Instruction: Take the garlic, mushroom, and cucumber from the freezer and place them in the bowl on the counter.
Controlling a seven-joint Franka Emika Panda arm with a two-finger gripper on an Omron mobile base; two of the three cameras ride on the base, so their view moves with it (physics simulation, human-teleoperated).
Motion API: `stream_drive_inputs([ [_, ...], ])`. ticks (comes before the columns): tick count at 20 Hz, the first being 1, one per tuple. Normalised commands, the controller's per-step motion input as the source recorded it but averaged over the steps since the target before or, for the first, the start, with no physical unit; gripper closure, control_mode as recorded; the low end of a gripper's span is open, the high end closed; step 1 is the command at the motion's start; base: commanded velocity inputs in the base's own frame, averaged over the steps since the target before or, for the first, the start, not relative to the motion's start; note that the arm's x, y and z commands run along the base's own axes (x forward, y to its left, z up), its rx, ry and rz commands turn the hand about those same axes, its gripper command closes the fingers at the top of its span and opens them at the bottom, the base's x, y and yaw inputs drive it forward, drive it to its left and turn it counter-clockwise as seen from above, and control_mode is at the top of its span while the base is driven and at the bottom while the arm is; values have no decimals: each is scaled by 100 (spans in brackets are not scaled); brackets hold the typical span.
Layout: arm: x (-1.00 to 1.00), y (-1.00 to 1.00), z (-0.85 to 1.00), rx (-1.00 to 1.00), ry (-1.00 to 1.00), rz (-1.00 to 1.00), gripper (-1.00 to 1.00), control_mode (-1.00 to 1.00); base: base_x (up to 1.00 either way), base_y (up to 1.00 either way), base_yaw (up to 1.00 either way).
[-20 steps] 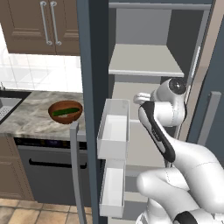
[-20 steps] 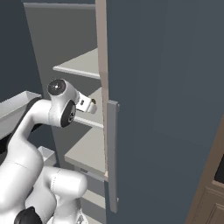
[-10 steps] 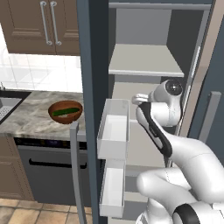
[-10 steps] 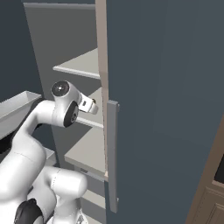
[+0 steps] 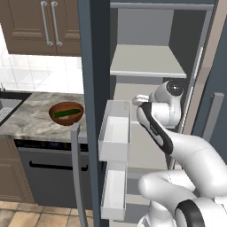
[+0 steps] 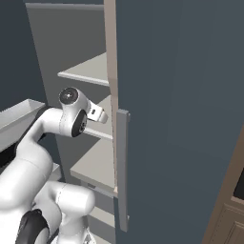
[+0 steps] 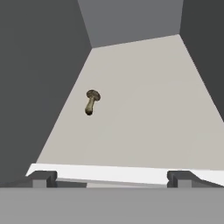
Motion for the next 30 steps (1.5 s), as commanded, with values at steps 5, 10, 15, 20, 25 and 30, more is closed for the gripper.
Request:
stream_drive_inputs([
  [5,11,13,-10,0,0,1,-100,-100,0,0,0],
  [10,22,15,-8,0,0,0,-100,-100,0,0,0],
  [15,25,5,-6,0,0,0,-100,-100,0,0,0],
  [20,24,0,-5,0,0,0,-100,-100,0,0,0],
  [25,23,5,-6,0,0,0,-100,-100,0,0,0],
  [30,17,11,0,0,0,0,-100,-100,0,0,0],
])
